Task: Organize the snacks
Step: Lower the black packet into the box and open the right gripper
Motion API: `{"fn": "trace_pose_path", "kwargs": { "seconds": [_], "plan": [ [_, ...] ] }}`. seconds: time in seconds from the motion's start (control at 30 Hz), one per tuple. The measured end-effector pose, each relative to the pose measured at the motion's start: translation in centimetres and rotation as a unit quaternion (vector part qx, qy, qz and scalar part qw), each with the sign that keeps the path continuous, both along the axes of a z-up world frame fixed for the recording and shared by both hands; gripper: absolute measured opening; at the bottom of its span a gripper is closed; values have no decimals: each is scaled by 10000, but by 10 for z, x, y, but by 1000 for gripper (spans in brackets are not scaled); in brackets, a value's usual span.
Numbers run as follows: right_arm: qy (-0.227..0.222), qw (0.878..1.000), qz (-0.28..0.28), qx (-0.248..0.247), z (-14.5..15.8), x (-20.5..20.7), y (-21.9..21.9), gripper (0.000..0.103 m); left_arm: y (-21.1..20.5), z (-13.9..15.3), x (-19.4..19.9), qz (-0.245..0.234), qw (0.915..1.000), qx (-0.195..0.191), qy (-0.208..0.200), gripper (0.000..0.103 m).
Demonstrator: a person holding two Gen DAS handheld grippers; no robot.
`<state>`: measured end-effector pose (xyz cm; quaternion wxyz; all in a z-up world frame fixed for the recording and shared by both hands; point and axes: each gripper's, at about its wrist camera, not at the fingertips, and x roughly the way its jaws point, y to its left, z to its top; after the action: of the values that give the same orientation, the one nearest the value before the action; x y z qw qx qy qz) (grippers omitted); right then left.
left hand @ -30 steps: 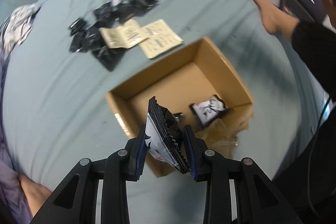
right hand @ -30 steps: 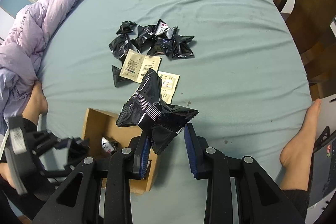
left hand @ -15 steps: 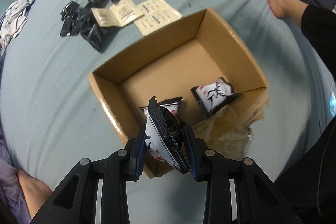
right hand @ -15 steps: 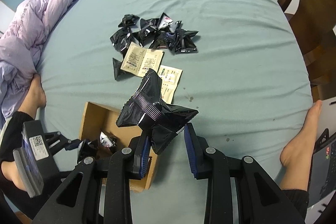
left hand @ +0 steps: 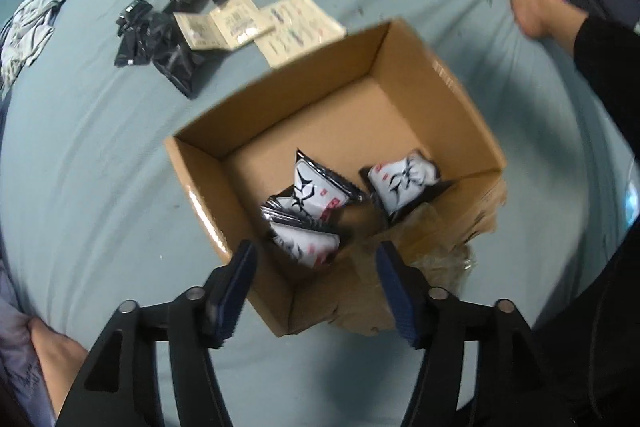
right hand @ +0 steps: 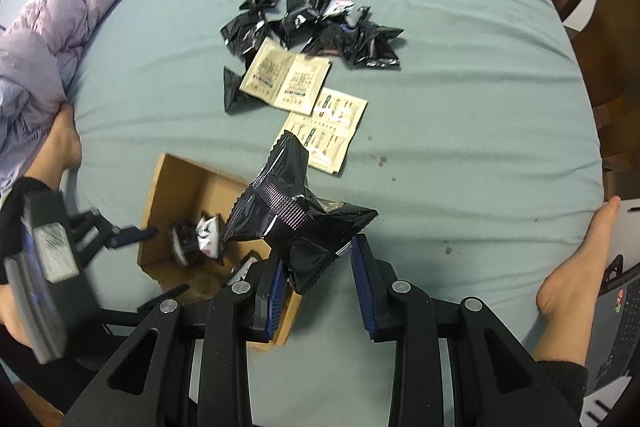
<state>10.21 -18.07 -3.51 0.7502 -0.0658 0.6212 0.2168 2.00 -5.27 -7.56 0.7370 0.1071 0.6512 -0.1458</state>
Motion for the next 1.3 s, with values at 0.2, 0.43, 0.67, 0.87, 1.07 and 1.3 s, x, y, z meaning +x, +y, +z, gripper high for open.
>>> {"fn": "trace_pose_path", "kwargs": {
  "seconds": [0.2,0.43,0.67,0.87,1.07,1.3],
  "plan": [
    [76,9996,259,-97,-9,-4,15,29,13,22,12,328,9988,-66,-365,82],
    [139,9983,522,-201,-21,-11,33,29,39,30,22,962,9942,-223,-429,82],
    [422,9932,949,-530,-52,-25,57,29,50,29,29,1101,9918,33,-655,82],
    [517,9872,1316,-734,-70,-35,78,29,59,24,34,1292,9890,167,-707,82],
    [632,9813,1546,-962,-90,-44,90,29,66,21,38,1434,9864,293,-742,82],
    [729,9789,1615,-1021,-104,-50,98,32,70,17,38,1478,9858,358,-718,82]
  ]
}}
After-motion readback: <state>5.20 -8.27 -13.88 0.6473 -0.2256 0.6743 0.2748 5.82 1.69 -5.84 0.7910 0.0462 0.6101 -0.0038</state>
